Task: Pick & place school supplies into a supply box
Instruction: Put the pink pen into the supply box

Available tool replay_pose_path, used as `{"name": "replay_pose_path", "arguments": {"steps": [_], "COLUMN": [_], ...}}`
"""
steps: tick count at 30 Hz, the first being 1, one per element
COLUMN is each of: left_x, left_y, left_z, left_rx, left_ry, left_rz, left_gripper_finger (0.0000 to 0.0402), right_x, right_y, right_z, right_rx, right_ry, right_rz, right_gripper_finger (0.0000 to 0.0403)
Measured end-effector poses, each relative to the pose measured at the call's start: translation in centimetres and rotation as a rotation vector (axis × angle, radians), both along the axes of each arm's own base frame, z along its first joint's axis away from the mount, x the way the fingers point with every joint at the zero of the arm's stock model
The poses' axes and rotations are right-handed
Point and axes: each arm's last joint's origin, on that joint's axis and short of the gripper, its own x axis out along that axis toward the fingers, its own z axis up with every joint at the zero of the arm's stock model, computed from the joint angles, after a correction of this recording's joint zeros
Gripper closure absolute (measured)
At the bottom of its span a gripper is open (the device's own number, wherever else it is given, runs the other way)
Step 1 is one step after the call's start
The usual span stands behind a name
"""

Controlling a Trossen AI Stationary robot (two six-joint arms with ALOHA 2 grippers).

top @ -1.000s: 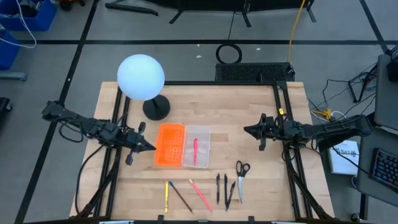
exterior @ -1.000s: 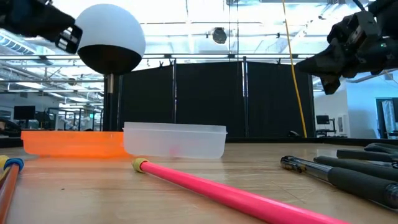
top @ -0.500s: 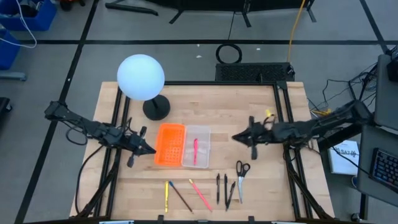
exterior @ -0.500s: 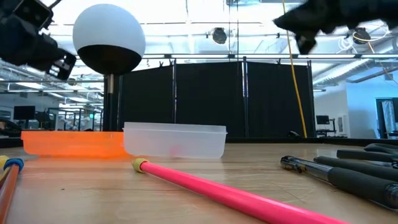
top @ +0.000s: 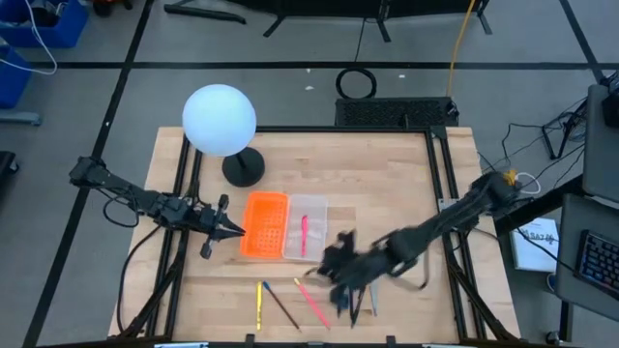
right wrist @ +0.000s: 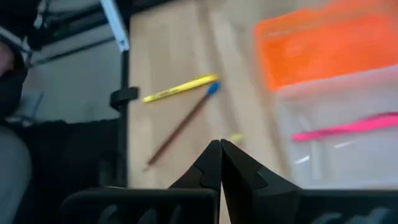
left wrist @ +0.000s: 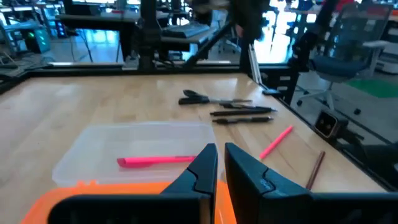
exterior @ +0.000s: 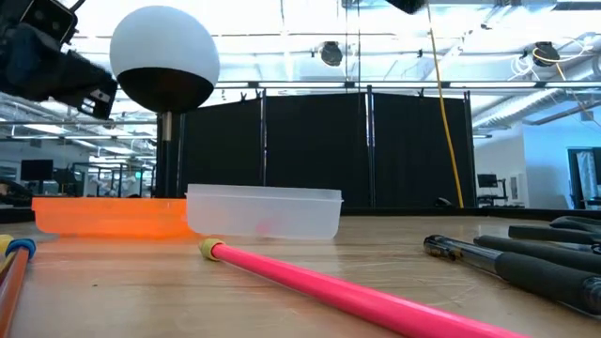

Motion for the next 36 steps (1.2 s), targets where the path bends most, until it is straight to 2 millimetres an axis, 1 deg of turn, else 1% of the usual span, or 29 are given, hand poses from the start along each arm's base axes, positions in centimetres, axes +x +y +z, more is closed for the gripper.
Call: {"name": "replay_pose_path", "arguments": {"steps": [2,5,8,10,12,15,18,20,23,27,29,31,33,36], "left_x": [0.0,0.0,0.1,0.1,0.1,0.1,0.0,0.0,0.0,0.0,0.0,0.0,0.0,0.0], "left_y": [0.0,0.1,0.2,0.3,0.3,0.3,0.4,0.4,0.4,0.4,0.4,0.4,0.4,0.4], "left_z": [0.0,0.0,0.2,0.4,0.3,-0.1,-0.2,-0.2,-0.2,-0.3,-0.3,-0.3,-0.3,-0.4], "left_rx": [0.003,0.007,0.001,-0.004,0.002,0.022,0.048,0.062,0.080,0.085,0.086,0.088,0.097,0.118], "left_ry": [0.003,-0.001,-0.019,-0.041,-0.034,0.002,0.011,0.006,0.004,0.013,0.014,0.017,0.016,0.016], "left_rz": [0.001,0.023,0.067,0.098,0.115,0.115,0.120,0.120,0.117,0.117,0.117,0.117,0.116,0.113], "left_gripper_finger": [0.0364,0.0364,0.0364,0.0364,0.0364,0.0364,0.0364,0.0364,0.0364,0.0364,0.0364,0.0364,0.0364,0.0364], "right_x": [2.1,5.2,7.8,8.7,9.0,8.7,8.7,8.9,9.2,9.8,10.1,10.4,10.7,11.4], "right_y": [1.8,3.7,4.7,5.0,5.0,4.9,4.7,4.6,4.1,2.9,2.4,1.9,1.5,1.1], "right_z": [0.0,0.2,-0.5,-1.4,-2.6,-4.6,-6.0,-6.5,-6.6,-6.6,-6.6,-6.9,-7.4,-9.0], "right_rx": [0.016,0.081,0.128,0.166,0.189,0.182,0.183,0.183,0.179,0.178,0.173,0.175,0.186,0.233], "right_ry": [0.012,0.015,0.043,0.107,0.185,0.313,0.385,0.392,0.392,0.387,0.391,0.409,0.424,0.470], "right_rz": [0.009,0.021,0.030,0.031,0.012,-0.055,-0.114,-0.128,-0.141,-0.157,-0.141,-0.094,-0.077,-0.095], "right_gripper_finger": [0.0403,0.0403,0.0403,0.0403,0.0403,0.0403,0.0392,0.0374,0.0336,0.0279,0.0259,0.0249,0.0247,0.0251]}}
